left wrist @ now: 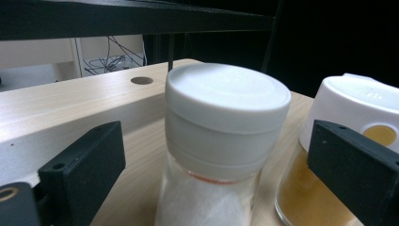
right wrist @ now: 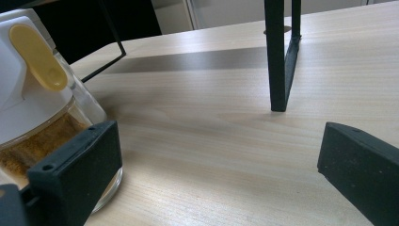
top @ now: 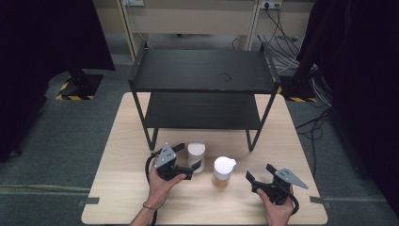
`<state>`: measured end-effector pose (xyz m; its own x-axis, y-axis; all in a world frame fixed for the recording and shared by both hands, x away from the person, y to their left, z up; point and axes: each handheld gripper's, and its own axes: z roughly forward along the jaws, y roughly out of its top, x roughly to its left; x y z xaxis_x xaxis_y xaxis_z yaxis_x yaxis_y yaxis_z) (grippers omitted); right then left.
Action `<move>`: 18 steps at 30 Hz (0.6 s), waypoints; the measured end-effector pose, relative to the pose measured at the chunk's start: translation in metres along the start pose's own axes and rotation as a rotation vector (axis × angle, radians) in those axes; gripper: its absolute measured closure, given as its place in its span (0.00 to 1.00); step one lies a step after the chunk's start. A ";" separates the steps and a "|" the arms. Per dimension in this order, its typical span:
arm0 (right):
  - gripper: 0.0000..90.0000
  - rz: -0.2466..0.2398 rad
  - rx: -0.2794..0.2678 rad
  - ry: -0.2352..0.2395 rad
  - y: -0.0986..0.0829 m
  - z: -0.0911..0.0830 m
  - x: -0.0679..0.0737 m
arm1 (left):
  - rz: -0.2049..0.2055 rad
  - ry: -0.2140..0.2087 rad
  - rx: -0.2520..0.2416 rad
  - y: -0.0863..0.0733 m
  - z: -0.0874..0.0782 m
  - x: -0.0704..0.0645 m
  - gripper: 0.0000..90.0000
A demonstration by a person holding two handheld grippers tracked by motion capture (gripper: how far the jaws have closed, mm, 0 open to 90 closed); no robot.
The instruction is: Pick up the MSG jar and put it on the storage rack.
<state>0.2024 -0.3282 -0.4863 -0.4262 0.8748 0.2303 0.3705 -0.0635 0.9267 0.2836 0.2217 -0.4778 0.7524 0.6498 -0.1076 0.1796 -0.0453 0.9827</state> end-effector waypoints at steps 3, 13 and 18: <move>0.01 0.000 0.001 0.000 0.000 0.000 0.000 | 0.002 -0.004 0.000 0.002 0.003 -0.001 0.05; 0.01 0.002 0.001 -0.001 0.000 0.000 0.000 | -0.002 -0.003 -0.005 0.007 0.016 -0.005 0.13; 0.01 0.003 -0.001 -0.001 0.000 0.000 0.000 | -0.010 0.008 0.004 0.009 0.019 -0.008 0.21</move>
<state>0.2023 -0.3284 -0.4865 -0.4245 0.8750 0.2326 0.3710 -0.0662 0.9263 0.2916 0.2015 -0.4709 0.7453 0.6566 -0.1158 0.1897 -0.0423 0.9809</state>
